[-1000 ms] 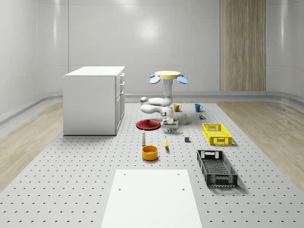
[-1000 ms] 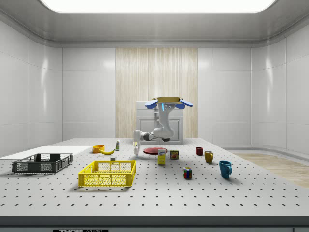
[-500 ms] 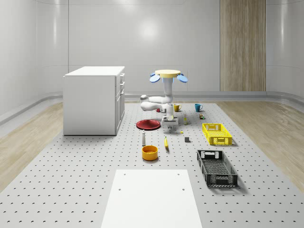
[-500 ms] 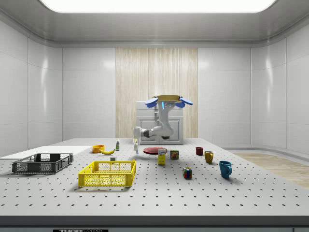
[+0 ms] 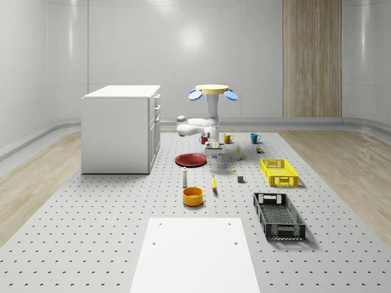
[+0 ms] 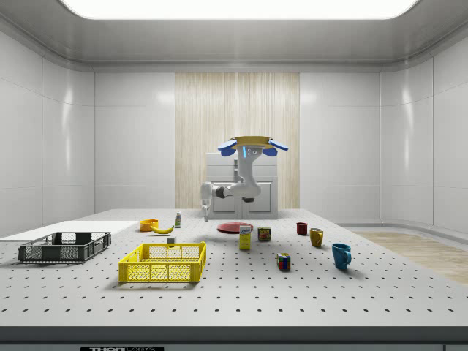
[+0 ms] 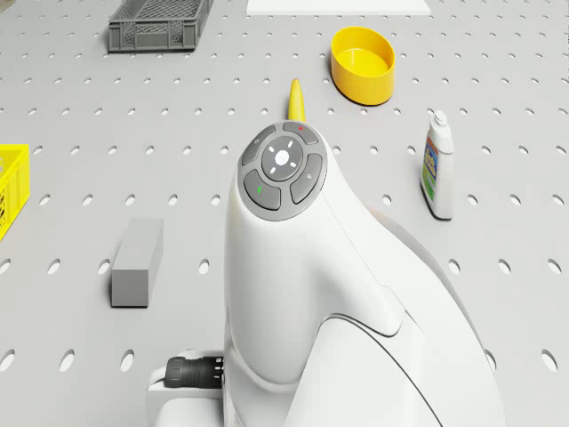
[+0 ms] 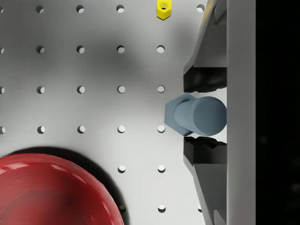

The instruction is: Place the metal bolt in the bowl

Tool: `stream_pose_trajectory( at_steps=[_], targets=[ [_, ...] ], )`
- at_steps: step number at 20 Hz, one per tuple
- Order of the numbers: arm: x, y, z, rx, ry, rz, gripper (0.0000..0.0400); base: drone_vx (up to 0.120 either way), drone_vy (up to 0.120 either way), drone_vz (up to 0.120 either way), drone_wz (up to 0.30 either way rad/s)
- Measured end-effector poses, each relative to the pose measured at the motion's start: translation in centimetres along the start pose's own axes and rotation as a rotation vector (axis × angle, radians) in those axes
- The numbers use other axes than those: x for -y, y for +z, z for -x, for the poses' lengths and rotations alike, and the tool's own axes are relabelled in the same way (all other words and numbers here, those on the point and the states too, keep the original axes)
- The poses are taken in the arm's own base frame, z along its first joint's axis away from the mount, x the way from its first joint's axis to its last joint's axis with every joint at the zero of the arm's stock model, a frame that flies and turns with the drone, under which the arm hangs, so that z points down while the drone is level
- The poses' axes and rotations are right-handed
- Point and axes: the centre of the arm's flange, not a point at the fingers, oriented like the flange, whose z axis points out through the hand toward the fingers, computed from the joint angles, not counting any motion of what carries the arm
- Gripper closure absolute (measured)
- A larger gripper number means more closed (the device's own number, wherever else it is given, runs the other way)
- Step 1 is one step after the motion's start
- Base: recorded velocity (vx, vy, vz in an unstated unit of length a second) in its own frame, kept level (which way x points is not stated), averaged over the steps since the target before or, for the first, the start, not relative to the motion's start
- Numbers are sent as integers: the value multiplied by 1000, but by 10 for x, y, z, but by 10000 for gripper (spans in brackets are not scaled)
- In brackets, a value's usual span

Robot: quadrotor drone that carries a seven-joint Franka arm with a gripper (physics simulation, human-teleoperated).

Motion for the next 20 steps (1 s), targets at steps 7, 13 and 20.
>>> stream_pose_trajectory(
  at_steps=[7,13,20],
  targets=[
    [0,-1,0,0,1,0,262,109,-23,29,0],
    [0,-1,0,0,2,0,262,120,-73,0,0],
    [0,-1,0,0,2,0,262,120,-103,0,0]
  ],
)
